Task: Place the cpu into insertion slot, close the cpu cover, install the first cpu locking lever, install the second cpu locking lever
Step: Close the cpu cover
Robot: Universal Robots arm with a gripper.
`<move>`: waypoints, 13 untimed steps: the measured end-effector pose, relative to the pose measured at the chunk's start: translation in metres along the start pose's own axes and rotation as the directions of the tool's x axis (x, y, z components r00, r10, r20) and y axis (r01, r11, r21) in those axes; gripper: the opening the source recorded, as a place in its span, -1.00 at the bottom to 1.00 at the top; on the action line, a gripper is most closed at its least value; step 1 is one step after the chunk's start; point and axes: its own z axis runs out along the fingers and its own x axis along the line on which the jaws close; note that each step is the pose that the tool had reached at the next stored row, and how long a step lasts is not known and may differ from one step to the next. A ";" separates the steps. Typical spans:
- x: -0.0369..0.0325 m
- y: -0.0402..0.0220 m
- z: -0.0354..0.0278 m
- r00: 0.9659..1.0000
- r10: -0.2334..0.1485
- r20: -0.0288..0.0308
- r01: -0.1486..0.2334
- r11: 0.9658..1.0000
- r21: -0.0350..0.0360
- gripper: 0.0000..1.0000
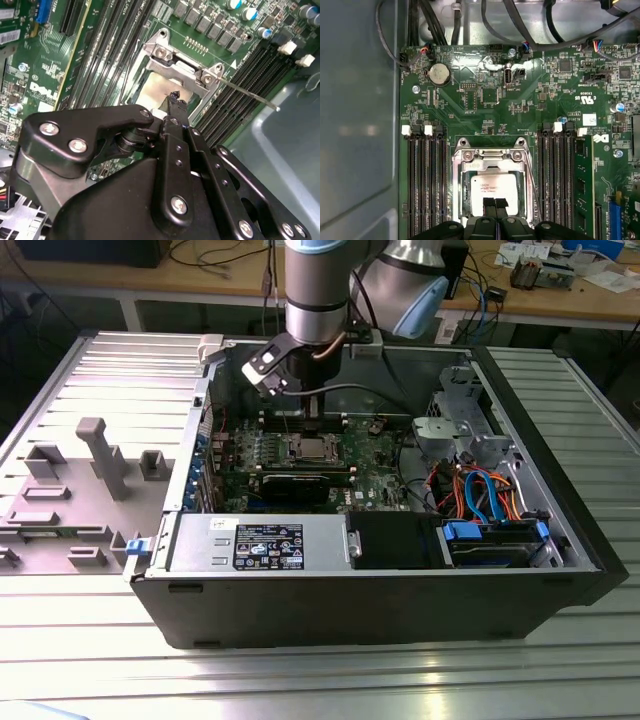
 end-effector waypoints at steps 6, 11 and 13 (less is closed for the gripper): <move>0.0000 0.0000 0.0045 0.999 -0.032 0.003 0.032 0.998 0.051 -0.79; 0.0000 -0.0012 0.0121 0.997 -0.081 0.002 0.080 0.995 0.051 -0.79; 0.0000 -0.0021 0.0154 0.997 -0.081 0.002 0.080 0.995 0.051 -0.79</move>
